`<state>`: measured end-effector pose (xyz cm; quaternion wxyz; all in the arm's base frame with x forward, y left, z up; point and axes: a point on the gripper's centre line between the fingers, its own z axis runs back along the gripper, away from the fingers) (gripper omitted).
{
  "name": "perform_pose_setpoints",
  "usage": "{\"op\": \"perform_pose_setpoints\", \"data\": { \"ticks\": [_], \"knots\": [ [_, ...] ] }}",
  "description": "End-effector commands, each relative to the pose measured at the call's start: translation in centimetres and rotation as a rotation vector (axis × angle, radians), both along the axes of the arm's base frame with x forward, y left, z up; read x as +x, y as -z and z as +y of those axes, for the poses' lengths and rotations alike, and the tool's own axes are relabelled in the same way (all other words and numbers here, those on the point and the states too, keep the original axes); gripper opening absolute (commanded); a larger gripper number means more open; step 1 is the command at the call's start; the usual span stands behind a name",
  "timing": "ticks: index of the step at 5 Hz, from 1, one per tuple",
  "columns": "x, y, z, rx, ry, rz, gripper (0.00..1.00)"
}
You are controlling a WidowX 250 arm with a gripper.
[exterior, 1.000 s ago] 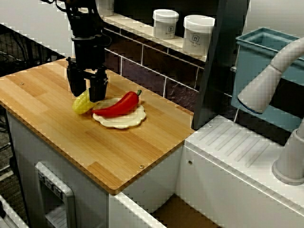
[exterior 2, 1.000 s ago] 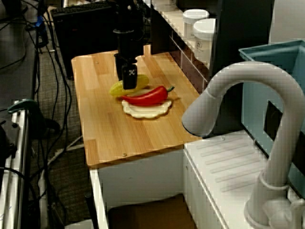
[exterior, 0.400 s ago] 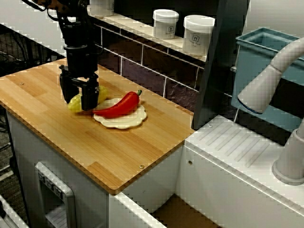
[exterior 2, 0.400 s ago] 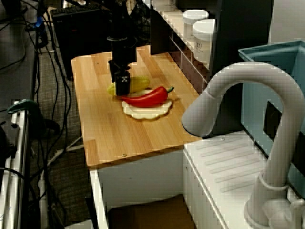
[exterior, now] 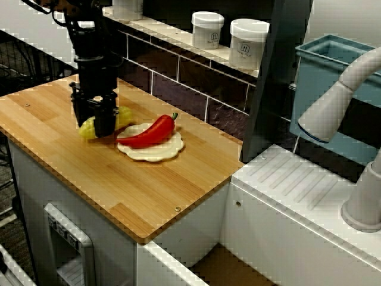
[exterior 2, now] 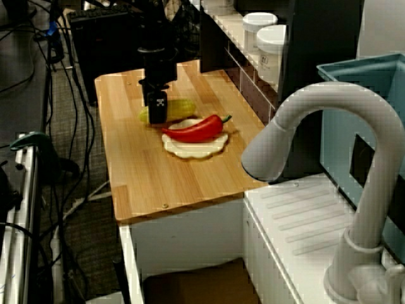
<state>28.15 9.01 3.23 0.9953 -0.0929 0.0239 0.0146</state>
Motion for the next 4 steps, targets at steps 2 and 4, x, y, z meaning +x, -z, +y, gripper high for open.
{"op": "perform_pose_setpoints", "data": {
  "ticks": [2,4],
  "knots": [
    [0.2,-4.9,5.4,-0.094,-0.013,-0.084,0.00],
    [0.4,-4.0,6.4,-0.040,0.069,-0.161,0.00]
  ]
}}
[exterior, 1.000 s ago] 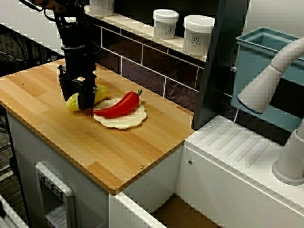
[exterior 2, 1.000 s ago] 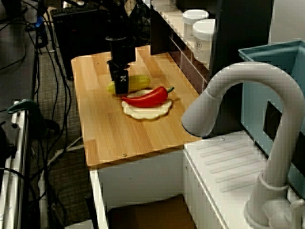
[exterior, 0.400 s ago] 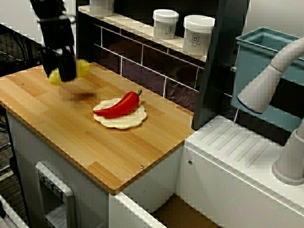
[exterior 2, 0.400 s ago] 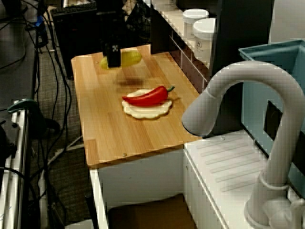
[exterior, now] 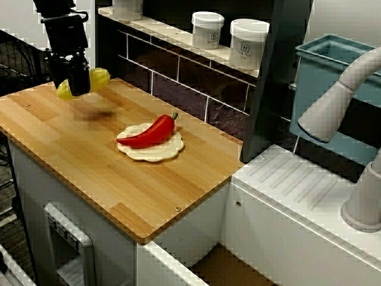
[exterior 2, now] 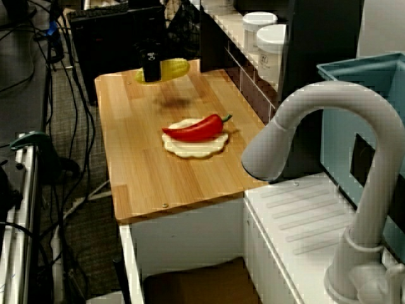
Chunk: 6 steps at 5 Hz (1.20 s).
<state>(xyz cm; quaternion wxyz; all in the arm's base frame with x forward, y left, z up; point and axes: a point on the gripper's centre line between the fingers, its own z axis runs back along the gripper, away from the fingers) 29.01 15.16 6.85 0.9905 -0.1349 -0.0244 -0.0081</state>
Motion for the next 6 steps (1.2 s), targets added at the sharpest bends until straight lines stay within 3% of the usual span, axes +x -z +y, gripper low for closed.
{"op": "perform_pose_setpoints", "data": {
  "ticks": [1,4,5,6],
  "knots": [
    [-0.2,-0.2,0.7,0.054,0.042,-0.076,0.00],
    [0.5,0.5,1.6,0.074,0.057,-0.075,0.00],
    [0.4,0.3,1.9,0.073,0.072,-0.067,1.00],
    [0.2,0.1,2.0,0.062,0.084,-0.067,1.00]
  ]
}}
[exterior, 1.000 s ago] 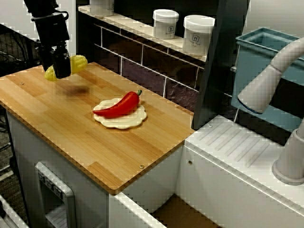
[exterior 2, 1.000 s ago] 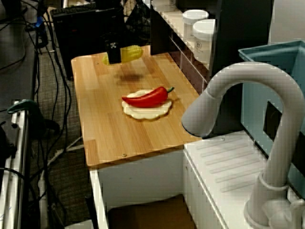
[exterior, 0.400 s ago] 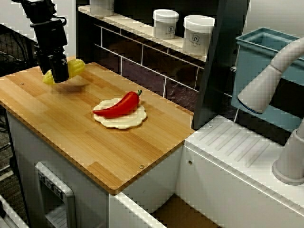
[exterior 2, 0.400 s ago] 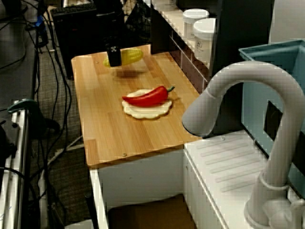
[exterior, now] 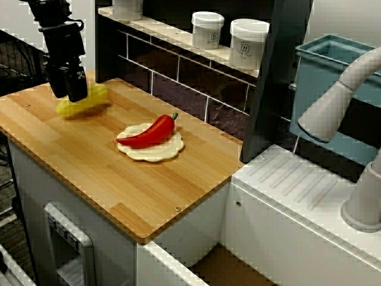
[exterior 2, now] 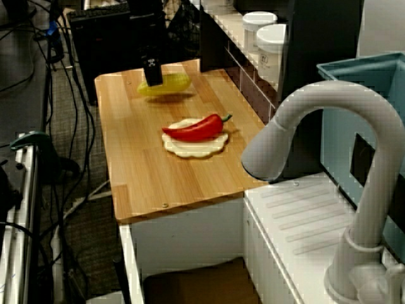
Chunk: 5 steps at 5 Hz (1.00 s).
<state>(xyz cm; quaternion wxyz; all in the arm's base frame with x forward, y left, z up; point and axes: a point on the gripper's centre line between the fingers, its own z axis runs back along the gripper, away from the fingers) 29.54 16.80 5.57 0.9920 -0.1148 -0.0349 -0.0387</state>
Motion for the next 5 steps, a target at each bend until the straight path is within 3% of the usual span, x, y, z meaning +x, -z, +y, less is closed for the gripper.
{"op": "perform_pose_setpoints", "data": {
  "ticks": [1,2,3,5],
  "knots": [
    [-0.4,-1.6,0.6,0.011,0.028,-0.038,1.00],
    [-0.5,-2.2,0.7,-0.008,0.032,-0.038,1.00],
    [-0.9,-3.8,0.7,-0.067,0.082,-0.051,1.00],
    [-2.2,-4.9,-2.2,-0.128,0.298,-0.070,1.00]
  ]
}}
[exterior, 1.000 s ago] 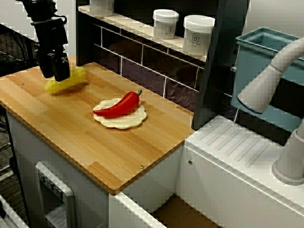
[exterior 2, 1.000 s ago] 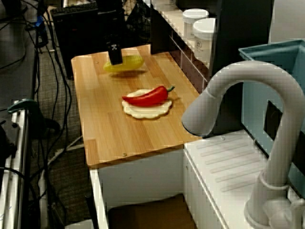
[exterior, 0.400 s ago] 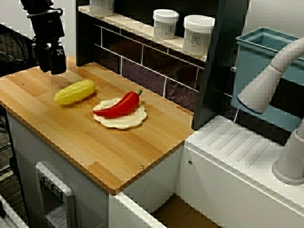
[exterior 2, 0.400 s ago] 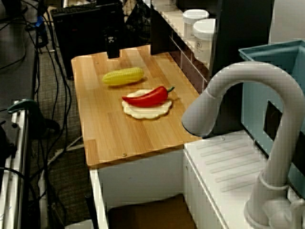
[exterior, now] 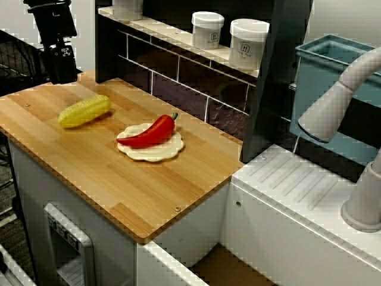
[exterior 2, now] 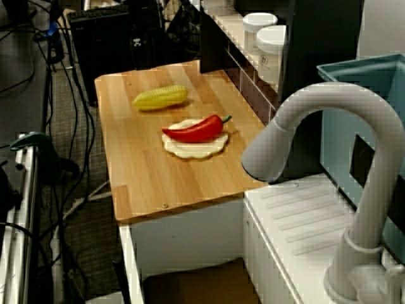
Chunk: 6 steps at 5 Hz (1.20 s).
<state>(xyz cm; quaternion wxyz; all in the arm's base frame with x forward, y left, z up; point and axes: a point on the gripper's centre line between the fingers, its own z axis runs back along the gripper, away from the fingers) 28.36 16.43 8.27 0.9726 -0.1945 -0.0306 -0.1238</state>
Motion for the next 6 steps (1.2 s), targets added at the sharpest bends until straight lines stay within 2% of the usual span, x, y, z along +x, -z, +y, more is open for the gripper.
{"op": "perform_pose_setpoints", "data": {
  "ticks": [1,2,3,4,5,6],
  "knots": [
    [-1.5,-2.2,-3.9,0.045,0.168,-0.094,1.00],
    [-1.8,-1.9,-6.0,0.095,0.163,-0.126,1.00],
    [-1.8,-1.4,-7.8,0.163,0.099,-0.160,1.00],
    [-1.5,-0.8,-9.5,0.240,0.013,-0.173,1.00],
    [-0.3,0.1,-11.2,0.239,0.019,-0.148,1.00],
    [1.1,0.7,-12.3,0.235,0.019,-0.147,1.00]
  ]
}}
